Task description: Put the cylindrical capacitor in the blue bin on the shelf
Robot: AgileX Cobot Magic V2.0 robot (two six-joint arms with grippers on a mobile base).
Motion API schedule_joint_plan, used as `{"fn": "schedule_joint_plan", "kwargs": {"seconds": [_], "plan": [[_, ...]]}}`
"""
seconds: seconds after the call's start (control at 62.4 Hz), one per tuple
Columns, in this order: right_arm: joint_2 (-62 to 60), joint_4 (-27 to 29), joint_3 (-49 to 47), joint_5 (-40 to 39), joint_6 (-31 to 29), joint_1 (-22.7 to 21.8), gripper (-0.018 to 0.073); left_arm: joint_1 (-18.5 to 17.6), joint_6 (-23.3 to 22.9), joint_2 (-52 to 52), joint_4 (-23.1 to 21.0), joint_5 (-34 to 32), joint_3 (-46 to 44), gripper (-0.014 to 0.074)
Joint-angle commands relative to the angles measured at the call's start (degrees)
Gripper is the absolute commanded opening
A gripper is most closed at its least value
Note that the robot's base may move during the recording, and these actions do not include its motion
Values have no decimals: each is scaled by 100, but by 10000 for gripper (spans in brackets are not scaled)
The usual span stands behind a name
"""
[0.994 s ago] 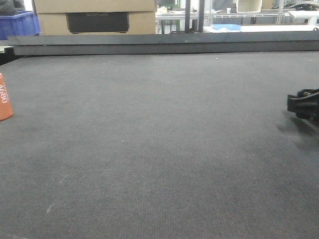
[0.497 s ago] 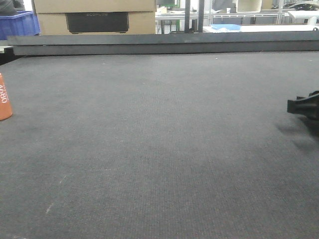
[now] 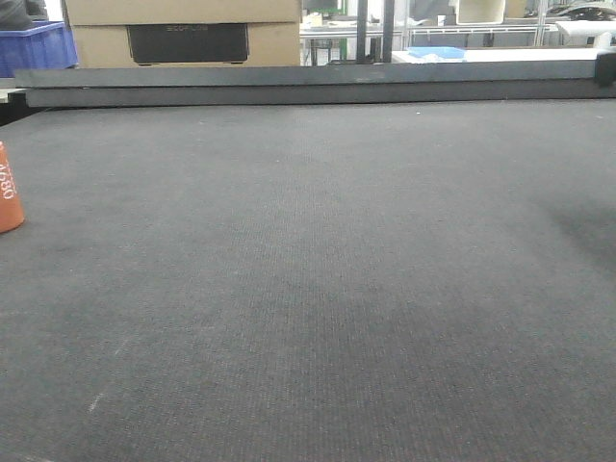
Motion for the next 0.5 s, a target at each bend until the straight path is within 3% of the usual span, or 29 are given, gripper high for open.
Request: {"fn": "schedule_joint_plan", "kwargs": {"seconds": [0.0, 0.16, 0.481], "plan": [[-407, -191, -18, 420, -17, -1, -162, -37, 9, 448, -175, -1287, 304, 590], [-860, -231, -18, 793, -17, -1, -162, -37, 9, 1352, -289, -2683, 646, 590], [-968, -231, -18, 1099, -17, -1, -162, -37, -42, 2812, -289, -3967, 658, 590]]}}
